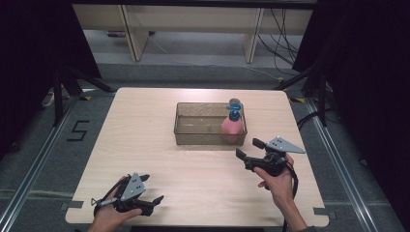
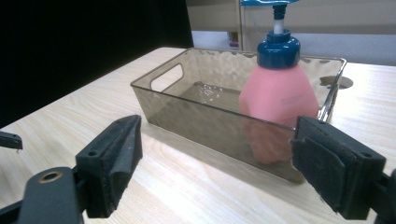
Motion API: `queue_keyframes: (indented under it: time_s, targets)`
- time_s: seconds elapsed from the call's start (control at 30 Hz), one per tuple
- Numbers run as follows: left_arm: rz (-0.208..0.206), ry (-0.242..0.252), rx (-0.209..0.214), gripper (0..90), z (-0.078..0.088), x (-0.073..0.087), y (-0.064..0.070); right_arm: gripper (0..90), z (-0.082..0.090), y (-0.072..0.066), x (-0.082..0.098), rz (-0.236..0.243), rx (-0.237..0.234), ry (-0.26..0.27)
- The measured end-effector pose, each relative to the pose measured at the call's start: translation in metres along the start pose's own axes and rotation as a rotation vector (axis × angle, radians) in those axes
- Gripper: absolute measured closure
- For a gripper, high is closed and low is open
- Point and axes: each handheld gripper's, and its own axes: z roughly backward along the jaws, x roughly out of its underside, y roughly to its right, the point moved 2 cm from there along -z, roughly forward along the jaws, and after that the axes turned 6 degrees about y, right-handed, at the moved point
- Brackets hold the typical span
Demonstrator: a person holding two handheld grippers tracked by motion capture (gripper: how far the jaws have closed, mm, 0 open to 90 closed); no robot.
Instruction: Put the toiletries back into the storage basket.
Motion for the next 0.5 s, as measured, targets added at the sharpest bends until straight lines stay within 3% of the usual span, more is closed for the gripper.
queue_keyframes:
  time_s: [0.03,0.07,0.1,0.17,0.2,0.27,0.3,0.33,0.37,0.5]
  targets:
    - [0.000,0.001,-0.001,14.8,0.000,0.000,0.000,16.7,0.001,-0.001,0.000,-0.005,-0.007,-0.004]
    - [-0.028,-0.021,-0.005,14.8,0.002,0.000,-0.002,16.3,0.001,-0.001,0.001,0.002,-0.006,-0.001]
    - [-0.028,-0.019,-0.003,14.9,0.001,0.000,-0.002,15.9,0.002,-0.003,0.001,-0.025,-0.010,-0.007]
    - [-0.019,-0.017,0.000,14.8,0.001,0.000,-0.002,15.5,0.003,-0.003,0.002,0.000,-0.006,-0.007]
    - [-0.005,-0.006,-0.001,14.8,0.000,0.000,-0.001,15.5,0.004,-0.005,0.003,-0.026,-0.009,-0.010]
    - [-0.001,-0.006,0.002,14.8,0.000,0.000,0.000,15.5,0.005,-0.005,0.004,-0.003,-0.017,0.001]
    - [-0.002,-0.002,-0.004,14.9,0.000,0.000,0.000,15.5,0.005,-0.007,0.006,-0.022,-0.025,-0.002]
    - [-0.001,-0.001,-0.003,14.8,0.000,0.000,0.000,15.5,0.006,-0.006,0.006,0.003,-0.022,-0.006]
    - [-0.027,-0.021,-0.001,14.8,0.001,0.000,-0.002,15.5,0.006,-0.007,0.008,-0.004,-0.022,-0.001]
    - [-0.028,-0.017,-0.009,14.8,0.001,-0.001,-0.003,15.4,0.010,-0.010,0.012,0.010,-0.026,-0.021]
